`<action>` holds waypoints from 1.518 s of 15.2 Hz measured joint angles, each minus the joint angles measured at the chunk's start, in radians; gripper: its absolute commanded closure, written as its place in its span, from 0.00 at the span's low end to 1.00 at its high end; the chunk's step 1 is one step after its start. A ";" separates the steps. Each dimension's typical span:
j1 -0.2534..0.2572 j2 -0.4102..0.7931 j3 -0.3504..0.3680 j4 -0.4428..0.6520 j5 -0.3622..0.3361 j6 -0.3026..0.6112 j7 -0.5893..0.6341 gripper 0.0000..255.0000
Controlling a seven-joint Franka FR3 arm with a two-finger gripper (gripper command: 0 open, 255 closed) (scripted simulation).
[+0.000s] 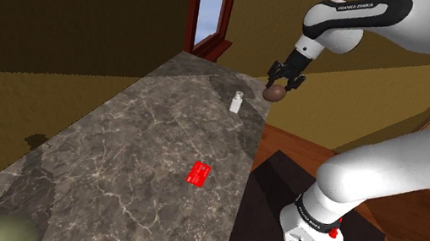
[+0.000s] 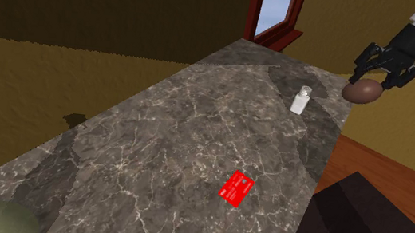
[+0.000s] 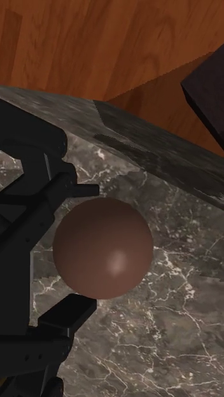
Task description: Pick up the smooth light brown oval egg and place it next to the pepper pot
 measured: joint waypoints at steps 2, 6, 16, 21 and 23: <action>0.002 0.011 -0.002 -0.014 0.004 0.025 -0.008 1.00; 0.004 0.031 -0.008 -0.055 0.013 0.081 -0.028 1.00; 0.019 0.108 -0.027 -0.127 0.051 0.222 -0.088 1.00; 0.031 0.158 -0.038 -0.159 0.082 0.297 -0.126 1.00; 0.033 0.165 -0.039 -0.163 0.088 0.309 -0.131 1.00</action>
